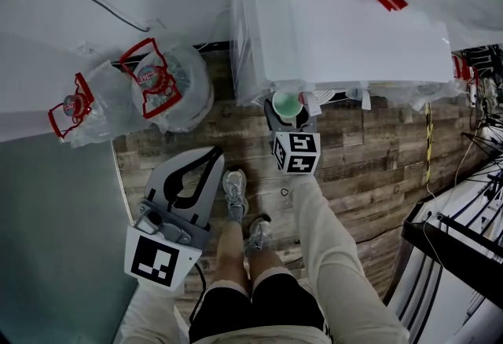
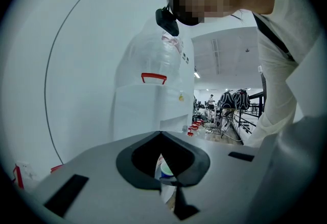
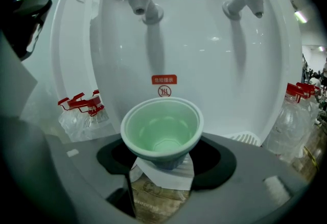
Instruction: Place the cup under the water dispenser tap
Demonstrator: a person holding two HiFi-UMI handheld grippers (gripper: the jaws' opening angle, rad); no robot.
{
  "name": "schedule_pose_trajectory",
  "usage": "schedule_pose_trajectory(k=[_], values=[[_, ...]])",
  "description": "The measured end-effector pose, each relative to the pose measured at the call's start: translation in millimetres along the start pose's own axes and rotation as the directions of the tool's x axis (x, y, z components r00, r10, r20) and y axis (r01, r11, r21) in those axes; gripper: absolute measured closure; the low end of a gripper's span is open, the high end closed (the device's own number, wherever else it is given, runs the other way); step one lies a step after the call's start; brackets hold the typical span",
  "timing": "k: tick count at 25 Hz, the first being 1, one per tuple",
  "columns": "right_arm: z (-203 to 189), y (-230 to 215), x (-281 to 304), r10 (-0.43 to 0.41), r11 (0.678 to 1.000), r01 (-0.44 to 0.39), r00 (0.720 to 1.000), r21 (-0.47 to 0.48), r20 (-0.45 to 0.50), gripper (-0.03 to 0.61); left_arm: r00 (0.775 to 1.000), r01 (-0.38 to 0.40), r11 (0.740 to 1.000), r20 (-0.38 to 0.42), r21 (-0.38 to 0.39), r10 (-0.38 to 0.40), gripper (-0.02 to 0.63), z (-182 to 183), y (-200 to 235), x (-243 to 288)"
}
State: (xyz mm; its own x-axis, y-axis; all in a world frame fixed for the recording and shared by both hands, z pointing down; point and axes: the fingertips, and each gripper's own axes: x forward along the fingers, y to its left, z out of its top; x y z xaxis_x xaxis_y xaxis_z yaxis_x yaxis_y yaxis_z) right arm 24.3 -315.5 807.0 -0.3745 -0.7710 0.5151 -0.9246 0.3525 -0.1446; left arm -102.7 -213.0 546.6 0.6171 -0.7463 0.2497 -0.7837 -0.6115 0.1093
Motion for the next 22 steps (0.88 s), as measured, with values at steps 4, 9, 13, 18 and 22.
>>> schedule_pose_trajectory(k=[4, 9, 13, 18, 22], values=[[2, -2, 3, -0.002, 1.0, 0.002, 1.0, -0.005, -0.004, 0.278, 1.0, 0.0, 1.0, -0.001, 0.0, 0.0, 0.61, 0, 0, 2], [-3, 2, 4, 0.006, 0.998, -0.009, 0.998, -0.055, -0.054, 0.256, 1.0, 0.006, 1.0, -0.006, -0.001, -0.006, 0.609, 0, -2, 3], [0, 2, 2, 0.014, 0.999, -0.016, 0.999, -0.044, -0.048, 0.238, 1.0, 0.009, 1.0, -0.005, 0.004, -0.009, 0.609, 2, -2, 3], [8, 0, -4, 0.024, 0.999, -0.025, 0.999, -0.026, -0.029, 0.209, 1.0, 0.013, 1.0, -0.001, 0.004, -0.013, 0.609, 3, -6, 3], [11, 6, -4, 0.049, 0.998, -0.05, 0.998, -0.045, -0.031, 0.186, 1.0, 0.019, 1.0, 0.001, 0.003, -0.019, 0.609, 5, -10, 3]])
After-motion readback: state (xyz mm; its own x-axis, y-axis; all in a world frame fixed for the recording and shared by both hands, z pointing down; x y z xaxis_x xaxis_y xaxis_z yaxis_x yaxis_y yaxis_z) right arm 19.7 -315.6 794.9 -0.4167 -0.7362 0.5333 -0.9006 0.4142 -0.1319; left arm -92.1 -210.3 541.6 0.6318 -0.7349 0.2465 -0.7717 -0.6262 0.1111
